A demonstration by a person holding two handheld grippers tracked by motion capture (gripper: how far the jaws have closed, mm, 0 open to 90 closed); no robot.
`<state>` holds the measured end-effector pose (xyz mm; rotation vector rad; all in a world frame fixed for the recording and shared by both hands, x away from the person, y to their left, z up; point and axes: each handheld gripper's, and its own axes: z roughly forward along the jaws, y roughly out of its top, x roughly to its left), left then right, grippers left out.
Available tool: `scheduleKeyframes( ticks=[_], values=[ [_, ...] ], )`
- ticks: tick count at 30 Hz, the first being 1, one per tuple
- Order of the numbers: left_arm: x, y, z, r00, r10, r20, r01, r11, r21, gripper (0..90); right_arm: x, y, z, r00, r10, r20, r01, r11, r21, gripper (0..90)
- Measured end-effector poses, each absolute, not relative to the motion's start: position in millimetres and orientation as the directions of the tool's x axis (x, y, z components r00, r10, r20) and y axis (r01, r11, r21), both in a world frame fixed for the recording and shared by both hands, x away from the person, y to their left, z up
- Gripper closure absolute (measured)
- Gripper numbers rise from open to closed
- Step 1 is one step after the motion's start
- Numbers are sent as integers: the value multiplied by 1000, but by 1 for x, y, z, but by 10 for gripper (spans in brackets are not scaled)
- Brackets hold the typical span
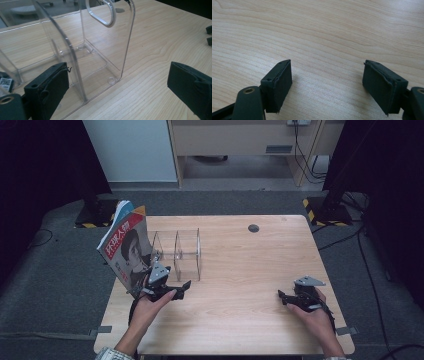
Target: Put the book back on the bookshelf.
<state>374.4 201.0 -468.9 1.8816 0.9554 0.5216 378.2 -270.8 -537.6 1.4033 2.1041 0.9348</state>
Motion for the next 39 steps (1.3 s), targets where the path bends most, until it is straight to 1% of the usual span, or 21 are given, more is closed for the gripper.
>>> scheduleKeyframes(
  ticks=[19,23,32,39],
  values=[
    [385,159,-479,655,756,-10,404,-339,850,34,378,-271,-538,-391,920,6,622,259,739,235],
    [387,150,-482,663,748,-19,413,-344,843,35,378,-271,-537,-389,921,8,624,257,738,234],
    [388,127,-488,691,723,0,405,-387,828,37,378,-270,-538,-380,925,12,630,249,736,212],
    [389,115,-491,700,715,-7,409,-393,823,37,379,-270,-538,-368,930,8,635,245,732,167]
  ],
)
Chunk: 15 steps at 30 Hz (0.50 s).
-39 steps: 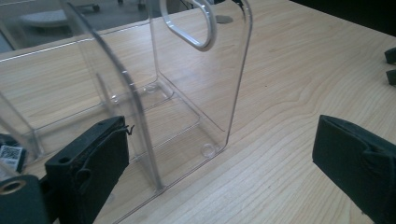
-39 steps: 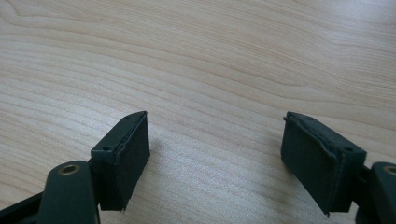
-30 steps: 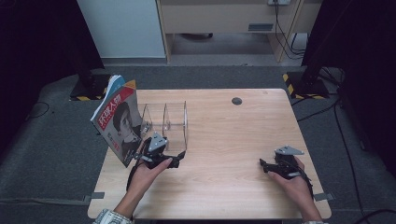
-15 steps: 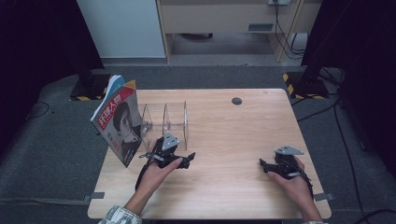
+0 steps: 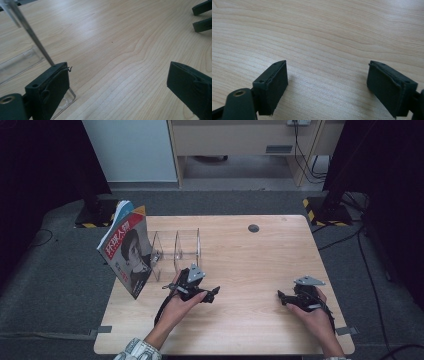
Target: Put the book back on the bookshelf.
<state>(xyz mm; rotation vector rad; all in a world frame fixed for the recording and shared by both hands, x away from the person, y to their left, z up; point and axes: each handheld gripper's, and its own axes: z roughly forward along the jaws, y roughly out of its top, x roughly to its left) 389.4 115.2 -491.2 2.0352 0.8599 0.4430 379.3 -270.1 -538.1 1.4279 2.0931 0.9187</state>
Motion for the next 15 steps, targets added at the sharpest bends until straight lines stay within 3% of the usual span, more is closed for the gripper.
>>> scheduleKeyframes(
  ticks=[15],
  values=[
    [391,86,-510,744,668,23,416,-490,766,38,379,-270,-538,-360,933,6,639,241,730,153]
  ],
)
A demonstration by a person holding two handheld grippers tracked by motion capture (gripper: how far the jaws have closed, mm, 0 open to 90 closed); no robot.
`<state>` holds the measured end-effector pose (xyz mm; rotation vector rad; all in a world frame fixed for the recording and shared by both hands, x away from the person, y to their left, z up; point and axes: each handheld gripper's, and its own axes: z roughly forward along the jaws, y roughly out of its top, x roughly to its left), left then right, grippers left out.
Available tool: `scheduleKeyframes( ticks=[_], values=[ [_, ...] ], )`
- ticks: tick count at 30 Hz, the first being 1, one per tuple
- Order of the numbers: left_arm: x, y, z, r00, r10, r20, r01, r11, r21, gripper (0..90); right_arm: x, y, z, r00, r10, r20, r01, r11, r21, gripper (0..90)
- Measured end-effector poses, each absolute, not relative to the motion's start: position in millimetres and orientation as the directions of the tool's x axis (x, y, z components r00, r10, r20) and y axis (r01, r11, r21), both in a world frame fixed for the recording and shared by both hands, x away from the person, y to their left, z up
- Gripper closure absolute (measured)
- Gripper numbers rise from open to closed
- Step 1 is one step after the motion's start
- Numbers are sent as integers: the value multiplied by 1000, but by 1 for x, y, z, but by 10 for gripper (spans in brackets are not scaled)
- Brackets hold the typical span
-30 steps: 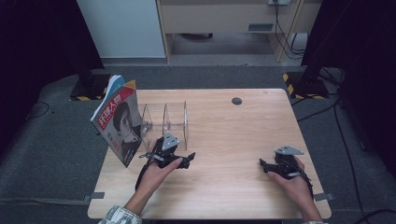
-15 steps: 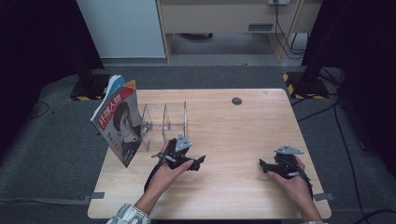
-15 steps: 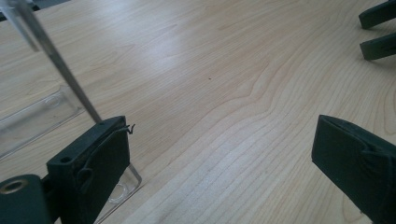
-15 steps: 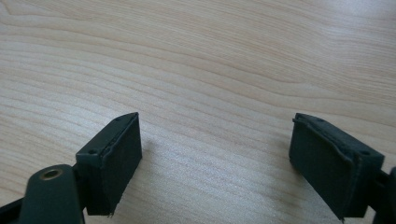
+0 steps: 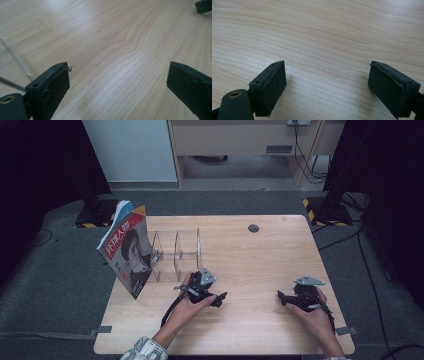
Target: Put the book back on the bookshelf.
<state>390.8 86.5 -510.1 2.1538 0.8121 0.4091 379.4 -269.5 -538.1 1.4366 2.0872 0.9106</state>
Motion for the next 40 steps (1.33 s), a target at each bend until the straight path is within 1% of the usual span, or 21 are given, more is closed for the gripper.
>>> scheduleKeyframes(
  ticks=[5,9,16,21,26,40],
  values=[
    [386,75,-517,778,628,20,415,-539,733,28,379,-270,-538,-367,930,4,638,249,728,149],
    [386,68,-521,773,634,7,432,-534,727,32,379,-270,-538,-368,930,4,639,250,728,148],
    [386,50,-529,784,621,25,426,-566,706,36,379,-270,-538,-369,930,4,640,251,727,147],
    [386,40,-535,788,615,20,430,-574,697,38,379,-269,-538,-368,930,4,640,250,727,143],
    [388,40,-537,784,621,0,442,-557,703,27,379,-269,-538,-366,931,4,639,248,728,142],
    [389,41,-537,776,630,-5,453,-553,699,9,379,-269,-538,-367,930,4,638,248,729,141]
  ],
)
